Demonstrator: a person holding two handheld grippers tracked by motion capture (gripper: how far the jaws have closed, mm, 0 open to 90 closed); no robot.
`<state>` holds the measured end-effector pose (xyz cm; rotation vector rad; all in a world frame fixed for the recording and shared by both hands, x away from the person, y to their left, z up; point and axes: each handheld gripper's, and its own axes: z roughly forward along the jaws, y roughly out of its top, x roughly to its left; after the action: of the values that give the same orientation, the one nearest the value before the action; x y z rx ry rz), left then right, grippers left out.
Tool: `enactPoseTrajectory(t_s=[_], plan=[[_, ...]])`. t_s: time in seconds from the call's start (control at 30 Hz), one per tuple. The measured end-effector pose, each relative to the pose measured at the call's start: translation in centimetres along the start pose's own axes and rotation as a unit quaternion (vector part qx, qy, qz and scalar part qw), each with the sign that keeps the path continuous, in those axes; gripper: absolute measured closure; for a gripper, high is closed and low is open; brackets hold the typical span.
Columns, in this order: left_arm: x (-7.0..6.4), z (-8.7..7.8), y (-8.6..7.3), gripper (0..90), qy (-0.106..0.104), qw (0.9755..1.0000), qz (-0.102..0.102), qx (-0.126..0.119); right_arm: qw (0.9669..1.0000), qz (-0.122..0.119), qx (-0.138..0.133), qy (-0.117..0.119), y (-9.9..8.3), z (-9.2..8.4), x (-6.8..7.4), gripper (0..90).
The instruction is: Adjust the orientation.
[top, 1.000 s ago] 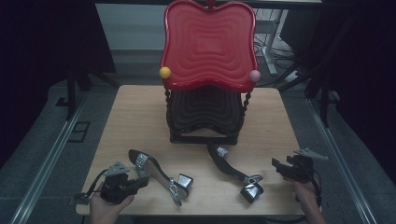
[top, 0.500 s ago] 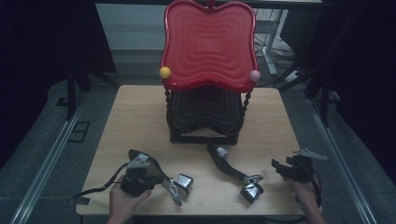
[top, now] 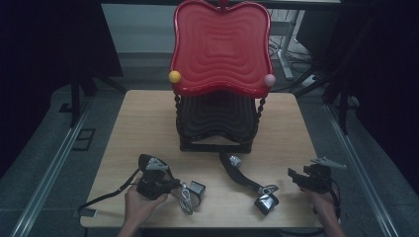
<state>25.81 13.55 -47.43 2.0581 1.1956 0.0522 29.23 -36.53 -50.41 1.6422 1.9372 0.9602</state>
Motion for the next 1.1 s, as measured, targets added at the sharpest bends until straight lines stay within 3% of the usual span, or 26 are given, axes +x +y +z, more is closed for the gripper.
enactPoseTrajectory(t_s=[0.17, 0.2, 0.27, 0.53, 0.73, 0.87, 1.1], plan=[[1.1, 2.5, 1.3, 90.0, -0.019, 0.9996, -0.017, 0.014, 1.0, 0.001, 0.0, -0.002, 0.0, -0.1, -0.1, 32.1], [1.6, 3.2, 1.9, 90.0, -0.025, 0.9992, -0.029, 0.009, 1.0, 0.002, -0.001, -0.003, -0.1, -0.1, -0.1, 32.2], [1.7, 3.4, 2.1, 90.0, -0.019, 0.9993, -0.029, 0.011, 1.0, 0.003, -0.002, -0.004, -0.1, -0.2, -0.1, 32.2], [1.1, 1.1, 4.1, 90.0, -0.011, 0.9998, -0.014, -0.012, 1.0, 0.004, -0.001, -0.006, -0.1, -0.3, -0.3, 32.3], [0.0, 1.2, 5.4, 89.9, -0.017, 0.9998, -0.005, -0.012, 1.0, 0.003, -0.001, -0.005, -0.1, -0.3, -0.2, 32.3], [-0.9, 2.6, 6.4, 89.9, -0.018, 0.9998, 0.005, -0.003, 1.0, 0.004, 0.0, -0.005, -0.2, -0.2, -0.2, 32.3], [-1.4, 6.0, 7.8, 89.9, -0.021, 0.9996, -0.003, 0.02, 1.0, 0.003, 0.002, -0.007, -0.2, -0.2, -0.4, 32.4]])
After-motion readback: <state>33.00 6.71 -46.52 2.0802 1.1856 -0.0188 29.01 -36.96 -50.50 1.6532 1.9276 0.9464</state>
